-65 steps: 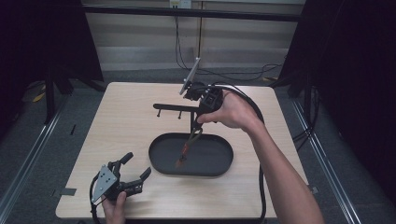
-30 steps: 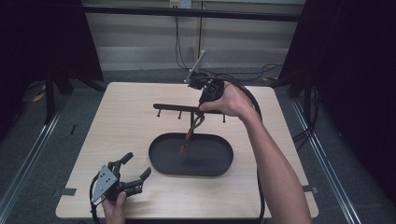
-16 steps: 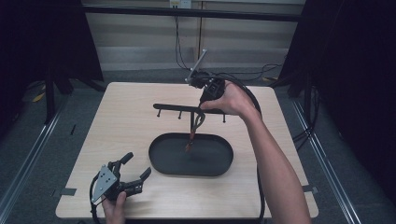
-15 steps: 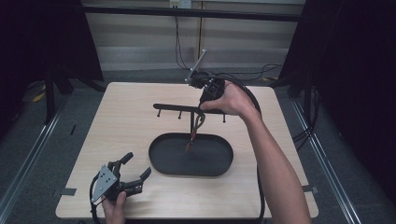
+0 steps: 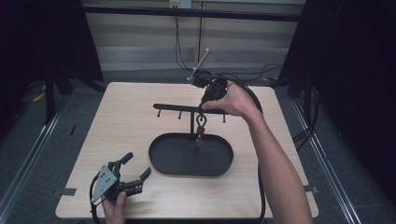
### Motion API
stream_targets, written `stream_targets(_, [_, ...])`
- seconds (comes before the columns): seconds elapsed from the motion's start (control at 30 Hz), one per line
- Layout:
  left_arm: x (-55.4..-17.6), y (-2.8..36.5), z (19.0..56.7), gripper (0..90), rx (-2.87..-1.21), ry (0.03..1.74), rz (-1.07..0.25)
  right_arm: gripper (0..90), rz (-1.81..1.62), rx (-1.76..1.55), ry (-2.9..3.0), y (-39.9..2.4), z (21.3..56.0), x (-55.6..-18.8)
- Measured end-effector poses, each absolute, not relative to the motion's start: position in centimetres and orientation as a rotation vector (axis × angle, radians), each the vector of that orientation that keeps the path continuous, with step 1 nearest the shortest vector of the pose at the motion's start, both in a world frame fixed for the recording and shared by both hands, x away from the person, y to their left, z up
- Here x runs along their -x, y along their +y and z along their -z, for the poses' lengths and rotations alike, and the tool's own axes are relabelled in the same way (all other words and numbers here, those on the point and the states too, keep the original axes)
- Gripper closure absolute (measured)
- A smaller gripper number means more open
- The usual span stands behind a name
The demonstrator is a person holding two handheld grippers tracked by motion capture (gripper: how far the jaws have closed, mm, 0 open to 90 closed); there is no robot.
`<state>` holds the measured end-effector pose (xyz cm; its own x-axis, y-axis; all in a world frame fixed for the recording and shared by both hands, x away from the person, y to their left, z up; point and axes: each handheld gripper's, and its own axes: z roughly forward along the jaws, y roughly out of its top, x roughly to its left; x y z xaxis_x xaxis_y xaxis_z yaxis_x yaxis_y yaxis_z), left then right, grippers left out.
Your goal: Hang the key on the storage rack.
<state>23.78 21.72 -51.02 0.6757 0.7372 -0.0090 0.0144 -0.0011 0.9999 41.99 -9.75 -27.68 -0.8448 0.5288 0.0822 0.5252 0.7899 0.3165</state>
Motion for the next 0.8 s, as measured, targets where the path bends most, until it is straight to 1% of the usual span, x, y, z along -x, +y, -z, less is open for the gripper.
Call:
stream_targets(0.13, [-23.8,21.7,51.0,15.6,-1.476,0.66,-0.637,81.5,-0.523,-0.878,2.962,-10.0,27.6,-41.8])
stream_targets(0.17, [-23.8,21.7,51.0,15.6,-1.475,0.661,-0.635,78.2,-0.542,-0.889,2.962,-10.2,27.5,-41.7])
stream_targets(0.2, [-23.8,21.7,51.0,15.7,-1.475,0.661,-0.635,76.9,-0.563,-0.898,2.957,-10.3,27.5,-41.7])
stream_targets(0.4, [-23.8,21.7,51.0,15.7,-1.473,0.664,-0.634,72.5,-0.633,-0.942,2.946,-10.8,27.4,-41.3])
stream_targets(0.47, [-23.8,21.7,51.0,15.6,-1.476,0.661,-0.637,67.4,-0.677,-0.957,2.924,-11.2,27.5,-41.0])
stream_targets(0.57, [-23.8,21.7,51.0,15.6,-1.48,0.659,-0.639,62.8,-0.716,-0.974,2.896,-11.6,27.7,-40.5])
stream_targets(0.6, [-23.8,21.7,51.0,15.6,-1.48,0.659,-0.639,62.8,-0.716,-0.974,2.896,-11.6,27.7,-40.5])
stream_targets(0.63, [-23.8,21.7,51.0,15.7,-1.478,0.661,-0.637,59.3,-0.757,-0.986,2.849,-11.9,27.8,-40.0])
stream_targets(0.8, [-23.8,21.7,51.0,15.7,-1.479,0.659,-0.639,55.8,-0.876,-0.996,2.774,-12.6,28.2,-39.2])
